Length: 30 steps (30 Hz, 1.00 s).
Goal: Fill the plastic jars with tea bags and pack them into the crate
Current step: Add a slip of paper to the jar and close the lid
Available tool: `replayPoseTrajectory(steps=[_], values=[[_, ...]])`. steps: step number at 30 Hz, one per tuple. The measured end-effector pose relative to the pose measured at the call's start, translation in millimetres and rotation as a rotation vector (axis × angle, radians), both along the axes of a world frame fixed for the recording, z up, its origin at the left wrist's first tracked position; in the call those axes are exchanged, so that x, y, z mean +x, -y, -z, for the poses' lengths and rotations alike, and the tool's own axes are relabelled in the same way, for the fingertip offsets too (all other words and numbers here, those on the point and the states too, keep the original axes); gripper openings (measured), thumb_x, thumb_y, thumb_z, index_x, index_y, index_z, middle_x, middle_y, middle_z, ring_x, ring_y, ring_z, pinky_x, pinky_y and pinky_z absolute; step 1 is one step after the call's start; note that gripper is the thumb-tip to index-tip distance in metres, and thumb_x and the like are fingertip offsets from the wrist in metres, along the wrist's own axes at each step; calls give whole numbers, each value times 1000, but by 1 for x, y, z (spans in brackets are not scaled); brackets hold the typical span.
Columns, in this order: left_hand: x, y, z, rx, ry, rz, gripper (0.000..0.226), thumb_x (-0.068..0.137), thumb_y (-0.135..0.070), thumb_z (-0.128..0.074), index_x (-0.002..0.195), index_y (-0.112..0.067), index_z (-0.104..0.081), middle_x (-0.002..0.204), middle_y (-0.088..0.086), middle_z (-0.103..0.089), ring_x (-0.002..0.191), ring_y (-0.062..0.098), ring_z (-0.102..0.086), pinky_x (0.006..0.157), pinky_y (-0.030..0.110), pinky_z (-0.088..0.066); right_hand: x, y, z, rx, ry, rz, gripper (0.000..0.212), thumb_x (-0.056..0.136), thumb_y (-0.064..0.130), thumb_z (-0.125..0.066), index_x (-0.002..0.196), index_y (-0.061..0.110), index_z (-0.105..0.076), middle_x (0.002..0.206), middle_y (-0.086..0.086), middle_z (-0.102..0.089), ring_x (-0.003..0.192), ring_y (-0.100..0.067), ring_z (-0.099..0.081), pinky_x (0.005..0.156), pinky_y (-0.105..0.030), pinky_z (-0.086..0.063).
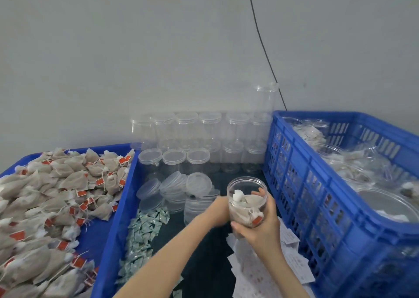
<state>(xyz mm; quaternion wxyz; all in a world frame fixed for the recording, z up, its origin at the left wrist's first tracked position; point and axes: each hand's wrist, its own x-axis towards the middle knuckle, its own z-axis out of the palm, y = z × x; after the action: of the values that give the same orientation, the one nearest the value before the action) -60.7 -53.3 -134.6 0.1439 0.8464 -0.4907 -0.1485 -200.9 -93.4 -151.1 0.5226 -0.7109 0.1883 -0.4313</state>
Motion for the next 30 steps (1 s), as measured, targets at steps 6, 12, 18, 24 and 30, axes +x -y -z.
replayPoseTrajectory(steps=[6, 12, 18, 24, 30], values=[[-31, 6, 52, 40, 115, 74, 42, 90, -32, -55, 129, -17, -51, 125, 5, -58, 113, 24, -56, 95, 40, -48, -9, 14, -4, 71, 64, -20, 90, 45, 33, -87, 126, 40, -47, 116, 24, -64, 107, -2, -64, 86, -12, -49], [-32, 11, 56, -71, 143, -3, 19, 87, -25, -50, 100, -15, -60, 104, 3, -63, 96, 23, -59, 68, 30, -42, -16, 22, 1, 106, 46, -26, 91, 47, 23, -89, 126, 39, -47, 117, 19, -65, 108, -10, -66, 94, -34, -52], [-25, 18, 57, -69, -41, -85, 11, 88, -17, -49, 87, -13, -59, 86, -1, -58, 86, 22, -61, 71, 33, -48, -17, 25, 4, 100, 8, -26, 92, 49, 14, -90, 127, 37, -46, 118, 25, -63, 109, -8, -65, 95, -36, -51], [-19, 25, 56, -47, -104, -156, 17, 88, -26, -51, 92, -14, -63, 86, -1, -64, 81, 18, -62, 71, 32, -51, -17, 23, 5, 88, -9, -30, 87, 49, 18, -87, 123, 39, -46, 114, 34, -61, 105, 3, -63, 83, -14, -51], [-12, 23, 51, 7, -13, -158, 14, 93, -17, -47, 91, -11, -59, 98, 7, -67, 90, 24, -63, 70, 31, -48, -12, 24, 11, 68, -34, -48, 90, 54, 0, -90, 124, 38, -46, 115, 33, -61, 106, 2, -63, 81, -11, -50]])
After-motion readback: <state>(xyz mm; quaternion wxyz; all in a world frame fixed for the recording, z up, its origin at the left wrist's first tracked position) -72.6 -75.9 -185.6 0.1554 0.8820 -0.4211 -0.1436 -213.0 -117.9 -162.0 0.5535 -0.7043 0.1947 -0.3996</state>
